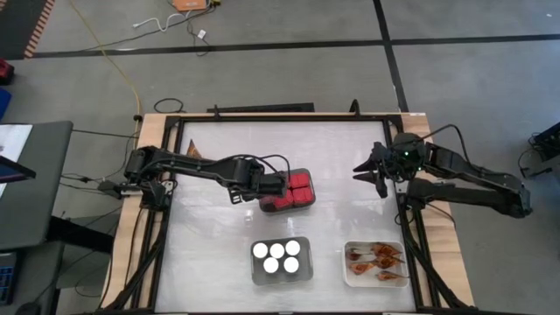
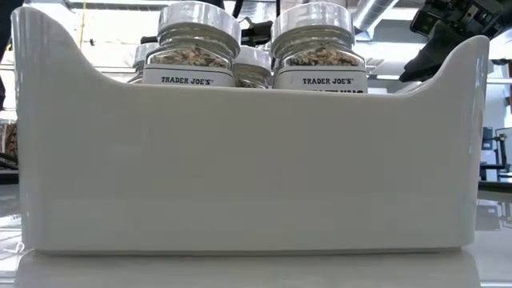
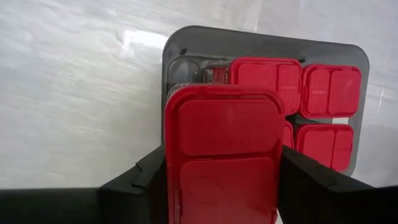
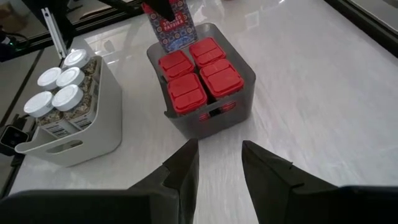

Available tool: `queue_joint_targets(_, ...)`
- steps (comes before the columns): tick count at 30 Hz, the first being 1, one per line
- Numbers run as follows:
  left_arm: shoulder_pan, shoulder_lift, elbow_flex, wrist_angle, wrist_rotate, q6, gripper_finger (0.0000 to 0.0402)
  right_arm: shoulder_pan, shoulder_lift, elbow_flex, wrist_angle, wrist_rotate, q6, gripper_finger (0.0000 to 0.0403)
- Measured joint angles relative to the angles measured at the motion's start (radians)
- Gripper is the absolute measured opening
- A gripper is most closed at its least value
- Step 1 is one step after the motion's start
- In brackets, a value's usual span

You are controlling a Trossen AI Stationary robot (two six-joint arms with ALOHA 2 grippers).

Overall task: Sort spices by type
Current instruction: Put the red seasoning can into the black bin

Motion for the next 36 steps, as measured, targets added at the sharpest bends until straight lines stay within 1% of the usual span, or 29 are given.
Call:
queue_joint_targets(11, 0.003, 0.002, -0.002, 0.01, -0.013, 0.041, 0.0202, 0.0, 0.0, 0.0, 0.0, 0.0, 0.0, 0.0149)
queue_joint_targets(19, 0.011, 0.009, 0.037, -0.018, -0.034, 0.098, 0.0202, 0.0, 0.0, 0.0, 0.0, 0.0, 0.0, 0.0149)
queue_joint_targets(36, 0.011, 0.002, 0.005, 0.003, -0.027, 0.16, 0.0202, 0.0, 0.0, 0.0, 0.0, 0.0, 0.0, 0.0149)
